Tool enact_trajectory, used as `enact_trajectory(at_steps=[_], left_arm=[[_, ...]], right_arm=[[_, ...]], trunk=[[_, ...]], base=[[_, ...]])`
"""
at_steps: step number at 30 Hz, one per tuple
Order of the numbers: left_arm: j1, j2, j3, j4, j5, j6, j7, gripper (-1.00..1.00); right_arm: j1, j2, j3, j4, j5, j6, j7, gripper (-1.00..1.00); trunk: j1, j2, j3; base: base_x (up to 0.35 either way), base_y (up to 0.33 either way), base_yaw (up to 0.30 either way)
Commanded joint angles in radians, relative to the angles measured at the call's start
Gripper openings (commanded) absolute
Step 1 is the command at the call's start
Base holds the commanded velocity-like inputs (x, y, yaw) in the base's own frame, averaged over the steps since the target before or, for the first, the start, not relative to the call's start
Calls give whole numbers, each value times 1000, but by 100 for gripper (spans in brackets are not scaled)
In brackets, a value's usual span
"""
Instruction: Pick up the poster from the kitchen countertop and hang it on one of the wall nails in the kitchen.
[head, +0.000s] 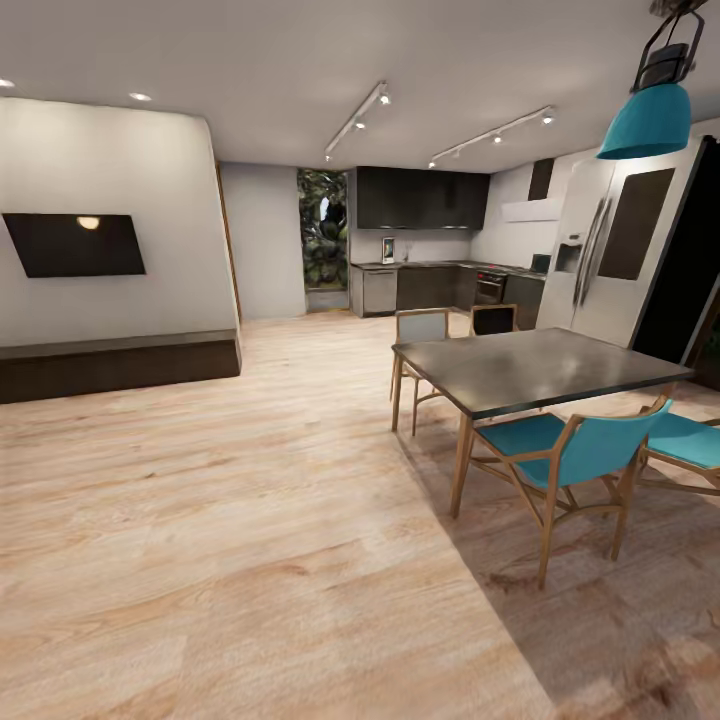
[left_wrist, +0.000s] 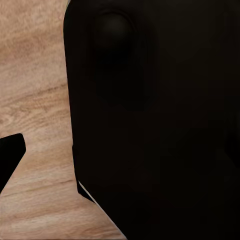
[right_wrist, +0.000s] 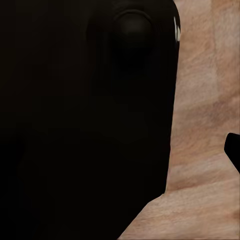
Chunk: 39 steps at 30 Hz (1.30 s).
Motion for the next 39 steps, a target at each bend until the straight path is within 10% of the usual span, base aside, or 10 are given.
enact_trajectory(at_steps=[1,25,37,38,39], left_arm=[[0,0,0,0,0,0,0,100],[1,-3,0,-2,1,-3,-3,100],[60,6,9,-63,-9,0,2,100],[87,8,10,-686,-8,0,3,100],[88,9,10,-691,-8,0,3,100]], right_arm=[[0,0,0,0,0,0,0,100],[-2,22,-3,-3,-3,-3,5,100],[-66,-42,3,-70,9,-65,2,100],[-208,-59,4,-493,9,-153,2,100],[-209,-60,4,-497,9,-153,2,100]], trunk=[[0,0,0],[0,0,0],[0,0,0],[0,0,0],[0,0,0]], base=[[0,0,0],[0,0,0],[0,0,0],[0,0,0],[0,0,0]])
